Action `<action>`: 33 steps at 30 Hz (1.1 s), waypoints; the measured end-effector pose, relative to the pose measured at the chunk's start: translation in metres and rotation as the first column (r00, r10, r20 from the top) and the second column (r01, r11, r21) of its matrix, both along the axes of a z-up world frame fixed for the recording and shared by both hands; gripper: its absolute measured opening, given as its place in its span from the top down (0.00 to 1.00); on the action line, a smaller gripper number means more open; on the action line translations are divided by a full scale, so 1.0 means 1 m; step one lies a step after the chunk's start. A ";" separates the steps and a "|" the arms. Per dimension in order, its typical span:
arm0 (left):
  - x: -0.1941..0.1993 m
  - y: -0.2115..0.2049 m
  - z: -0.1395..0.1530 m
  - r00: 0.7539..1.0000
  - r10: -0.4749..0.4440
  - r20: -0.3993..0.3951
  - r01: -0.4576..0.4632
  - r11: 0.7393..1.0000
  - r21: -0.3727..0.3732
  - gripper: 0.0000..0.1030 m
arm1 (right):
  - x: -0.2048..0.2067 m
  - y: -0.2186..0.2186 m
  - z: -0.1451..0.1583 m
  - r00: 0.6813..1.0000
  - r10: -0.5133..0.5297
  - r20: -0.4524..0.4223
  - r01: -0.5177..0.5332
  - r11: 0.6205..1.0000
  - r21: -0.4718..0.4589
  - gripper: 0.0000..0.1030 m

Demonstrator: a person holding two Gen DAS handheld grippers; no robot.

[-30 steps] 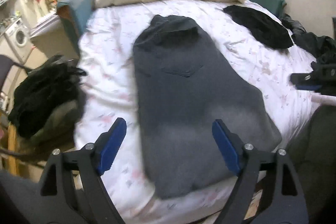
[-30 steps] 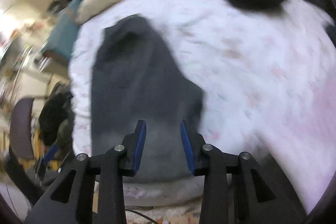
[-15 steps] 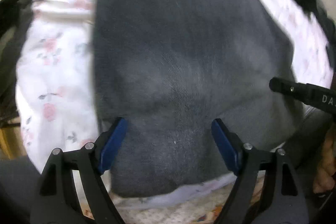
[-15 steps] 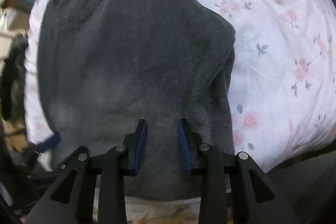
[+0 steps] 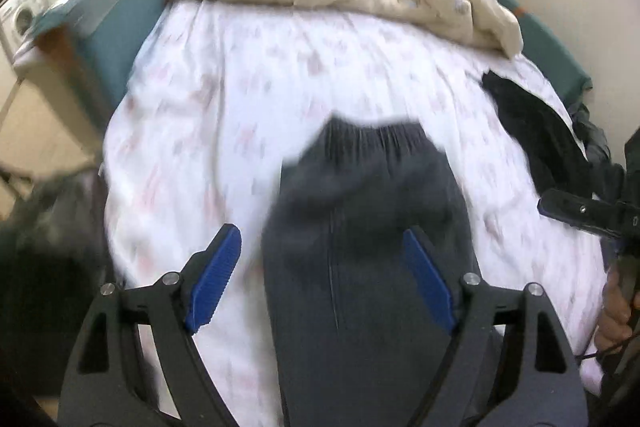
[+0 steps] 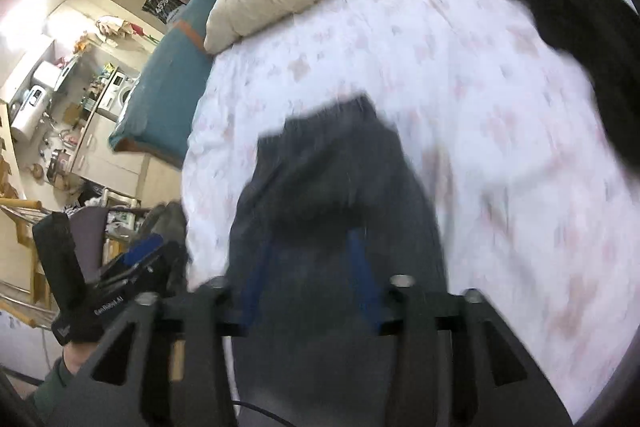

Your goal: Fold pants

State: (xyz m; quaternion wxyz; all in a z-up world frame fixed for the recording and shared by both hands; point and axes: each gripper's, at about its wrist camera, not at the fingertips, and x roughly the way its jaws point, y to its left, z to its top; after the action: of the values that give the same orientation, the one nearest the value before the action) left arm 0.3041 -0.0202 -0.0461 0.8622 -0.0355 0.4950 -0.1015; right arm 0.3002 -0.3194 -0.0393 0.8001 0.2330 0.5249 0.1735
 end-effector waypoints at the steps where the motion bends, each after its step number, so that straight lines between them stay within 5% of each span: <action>1: 0.012 -0.005 -0.003 1.000 0.005 0.004 -0.005 1.000 0.024 0.23 | 0.018 -0.003 -0.002 1.000 0.010 0.011 -0.010 1.000 -0.014 0.38; 4: 0.065 -0.008 -0.032 1.000 -0.002 -0.021 0.002 1.000 0.017 0.26 | 0.064 0.001 -0.016 0.999 0.040 0.014 -0.038 0.996 -0.086 0.38; 11: 0.112 -0.030 -0.085 0.992 -0.091 -0.085 0.093 0.995 0.021 0.29 | 0.139 0.026 -0.094 0.987 0.132 -0.087 -0.143 0.980 -0.138 0.38; 12: 0.118 -0.033 -0.092 0.988 -0.116 -0.099 0.116 0.993 -0.004 0.44 | 0.145 0.029 -0.105 0.984 0.144 -0.108 -0.158 0.979 -0.131 0.40; 13: 0.123 -0.037 -0.099 0.983 -0.144 -0.114 0.143 0.990 -0.022 0.77 | 0.149 0.032 -0.116 0.978 0.164 -0.129 -0.179 0.976 -0.121 0.45; 14: 0.126 -0.040 -0.102 0.979 -0.161 -0.121 0.160 0.987 -0.014 0.78 | 0.149 0.037 -0.123 0.975 0.185 -0.126 -0.201 0.971 -0.132 0.62; 16: 0.127 -0.041 -0.095 0.981 -0.181 -0.065 0.181 0.983 -0.009 0.88 | 0.146 0.053 -0.116 0.969 0.243 -0.054 -0.249 0.935 -0.253 0.74; 17: 0.128 -0.038 -0.089 0.983 -0.180 -0.040 0.178 0.984 -0.028 0.88 | 0.143 0.059 -0.109 0.962 0.274 -0.004 -0.262 0.917 -0.299 0.88; 20: 0.138 -0.027 -0.085 0.990 -0.140 -0.024 0.138 0.987 -0.082 0.88 | 0.147 0.063 -0.097 0.966 0.248 0.068 -0.212 0.918 -0.334 0.88; 24: 0.145 -0.038 -0.114 0.991 -0.121 -0.054 0.122 0.992 0.027 0.86 | 0.161 0.080 -0.134 0.968 0.252 -0.005 -0.235 0.895 -0.379 0.88; 26: 0.147 -0.039 -0.123 0.994 -0.104 -0.046 0.107 0.992 0.067 0.79 | 0.160 0.088 -0.146 0.963 0.268 -0.004 -0.244 0.870 -0.428 0.88; 28: 0.148 -0.032 -0.123 0.998 -0.030 -0.046 0.035 0.994 0.101 0.39 | 0.159 0.085 -0.142 0.968 0.252 0.000 -0.231 0.885 -0.405 0.83; 29: 0.149 -0.026 -0.120 0.999 0.002 -0.052 0.004 0.994 0.107 0.32 | 0.159 0.081 -0.136 0.970 0.243 -0.003 -0.226 0.898 -0.376 0.83; 33: 0.132 -0.008 -0.088 0.999 0.017 -0.042 -0.015 0.999 0.036 0.30 | 0.145 0.050 -0.095 0.978 0.202 0.058 -0.183 0.953 -0.241 0.80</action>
State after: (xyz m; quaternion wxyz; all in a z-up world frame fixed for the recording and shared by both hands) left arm 0.4359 -0.0283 -0.1339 0.8529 -0.0262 0.5145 -0.0848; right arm 0.4455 -0.2690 -0.1344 0.8222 0.0774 0.5284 0.1971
